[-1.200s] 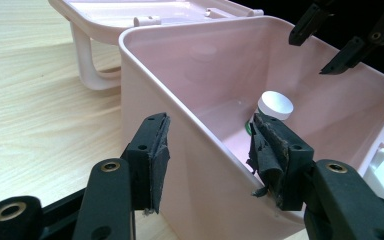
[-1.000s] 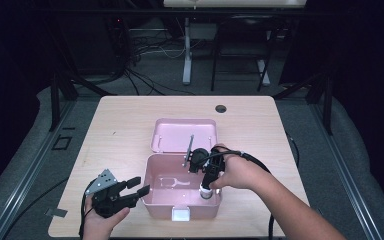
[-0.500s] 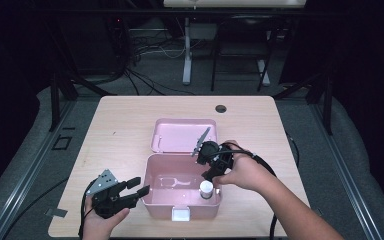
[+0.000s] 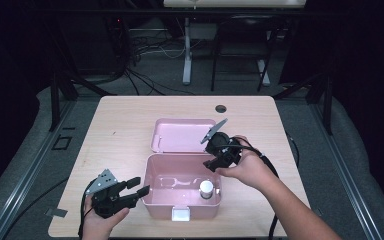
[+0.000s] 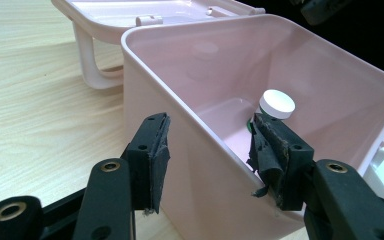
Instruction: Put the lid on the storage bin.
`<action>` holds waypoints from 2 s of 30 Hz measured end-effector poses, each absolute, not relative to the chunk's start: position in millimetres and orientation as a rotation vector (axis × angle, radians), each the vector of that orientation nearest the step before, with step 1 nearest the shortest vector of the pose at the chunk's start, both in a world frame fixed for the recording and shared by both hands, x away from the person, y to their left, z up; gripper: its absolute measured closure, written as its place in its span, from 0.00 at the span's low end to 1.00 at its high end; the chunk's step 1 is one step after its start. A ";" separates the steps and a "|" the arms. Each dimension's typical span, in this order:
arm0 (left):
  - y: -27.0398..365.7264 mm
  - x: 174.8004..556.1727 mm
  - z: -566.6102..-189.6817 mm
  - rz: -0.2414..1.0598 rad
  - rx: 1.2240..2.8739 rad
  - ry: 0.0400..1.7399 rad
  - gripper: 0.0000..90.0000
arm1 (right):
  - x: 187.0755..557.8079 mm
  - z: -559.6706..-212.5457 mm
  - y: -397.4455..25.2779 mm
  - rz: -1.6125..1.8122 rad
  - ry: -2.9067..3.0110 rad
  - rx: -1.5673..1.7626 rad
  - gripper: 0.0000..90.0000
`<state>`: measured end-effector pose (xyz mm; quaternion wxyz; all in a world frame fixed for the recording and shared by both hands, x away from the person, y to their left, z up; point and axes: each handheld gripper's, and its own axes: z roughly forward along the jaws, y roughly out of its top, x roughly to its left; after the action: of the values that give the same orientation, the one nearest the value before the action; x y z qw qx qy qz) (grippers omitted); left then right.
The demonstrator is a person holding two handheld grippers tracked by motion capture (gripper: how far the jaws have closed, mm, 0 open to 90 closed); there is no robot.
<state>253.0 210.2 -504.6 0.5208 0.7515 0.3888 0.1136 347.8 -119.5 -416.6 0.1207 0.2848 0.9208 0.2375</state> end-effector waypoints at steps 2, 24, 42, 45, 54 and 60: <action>211.0 253.4 -504.7 0.266 1.792 0.936 0.55 | 350.7 -416.5 -122.2 0.715 2.694 0.878 0.63; 213.2 253.0 -504.8 0.258 1.790 0.928 0.54 | 382.0 -415.3 -139.5 0.848 2.453 1.064 0.61; 209.9 256.4 -504.3 0.245 1.802 0.895 0.56 | 402.1 -431.9 -146.4 0.930 2.328 1.285 0.64; 209.5 256.3 -505.7 0.243 1.808 0.898 0.57 | 406.6 -435.3 -147.4 0.935 2.321 1.312 0.63; 206.1 254.9 -505.8 0.245 1.828 0.885 0.59 | 422.1 -444.6 -149.6 0.984 2.237 1.436 0.66; 205.5 254.4 -505.8 0.263 1.835 0.881 0.60 | 430.0 -450.6 -146.0 0.961 2.204 1.476 0.67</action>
<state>254.4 205.5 -505.8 0.5182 0.7646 0.3671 0.1096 430.0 -146.0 -450.6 0.1595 0.5164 0.7712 0.3362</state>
